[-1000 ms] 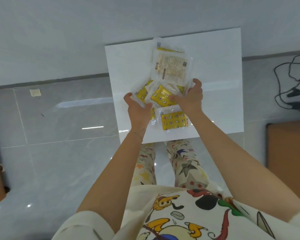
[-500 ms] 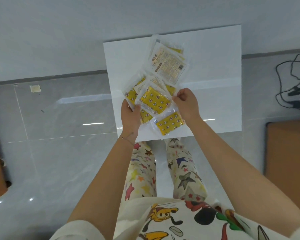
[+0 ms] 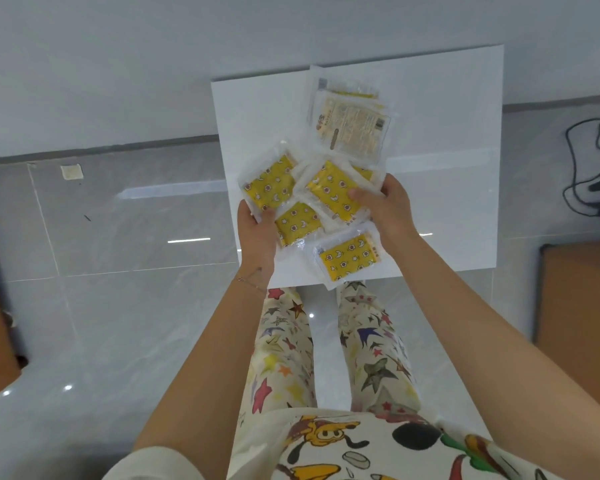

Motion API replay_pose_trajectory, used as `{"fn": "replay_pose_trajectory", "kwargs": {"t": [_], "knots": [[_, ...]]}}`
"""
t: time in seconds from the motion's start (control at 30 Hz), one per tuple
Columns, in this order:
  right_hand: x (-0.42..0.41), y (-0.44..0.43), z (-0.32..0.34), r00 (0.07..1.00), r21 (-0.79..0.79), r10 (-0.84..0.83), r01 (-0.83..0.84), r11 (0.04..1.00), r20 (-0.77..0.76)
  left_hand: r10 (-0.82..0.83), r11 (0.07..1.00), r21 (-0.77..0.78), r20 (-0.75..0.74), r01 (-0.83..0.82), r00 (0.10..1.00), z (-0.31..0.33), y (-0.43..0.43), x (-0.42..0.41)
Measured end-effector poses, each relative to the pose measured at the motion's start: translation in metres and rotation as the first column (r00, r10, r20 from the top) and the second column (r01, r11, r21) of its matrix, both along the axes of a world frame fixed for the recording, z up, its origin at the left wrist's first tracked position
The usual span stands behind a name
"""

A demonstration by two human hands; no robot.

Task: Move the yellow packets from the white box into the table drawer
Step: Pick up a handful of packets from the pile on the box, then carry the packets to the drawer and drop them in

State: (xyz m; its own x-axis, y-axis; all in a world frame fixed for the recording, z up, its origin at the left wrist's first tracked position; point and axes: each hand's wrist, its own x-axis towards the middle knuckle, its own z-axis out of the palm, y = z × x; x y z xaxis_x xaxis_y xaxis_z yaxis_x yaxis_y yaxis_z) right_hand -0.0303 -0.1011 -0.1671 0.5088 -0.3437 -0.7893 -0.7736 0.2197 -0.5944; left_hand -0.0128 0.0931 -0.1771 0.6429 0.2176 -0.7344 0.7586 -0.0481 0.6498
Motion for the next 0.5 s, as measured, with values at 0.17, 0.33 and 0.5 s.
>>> {"fn": "replay_pose_trajectory", "kwargs": {"t": [0.17,0.33,0.5], "knots": [[-0.003,-0.019,0.011,0.993,0.084,-0.115,0.116,0.99,-0.018,-0.063,0.995,0.085,0.044,0.059,0.997,0.013,0.02,0.008],[-0.003,-0.014,0.041,0.993,0.144,-0.063,0.077,0.987,-0.098,-0.003,0.997,0.075,0.07,-0.002,0.998,0.045,0.034,0.009],[-0.011,0.008,0.087,0.997,0.093,0.064,-0.06,0.994,-0.038,0.078,0.996,0.029,0.126,-0.083,0.989,0.096,0.049,0.001]]}}
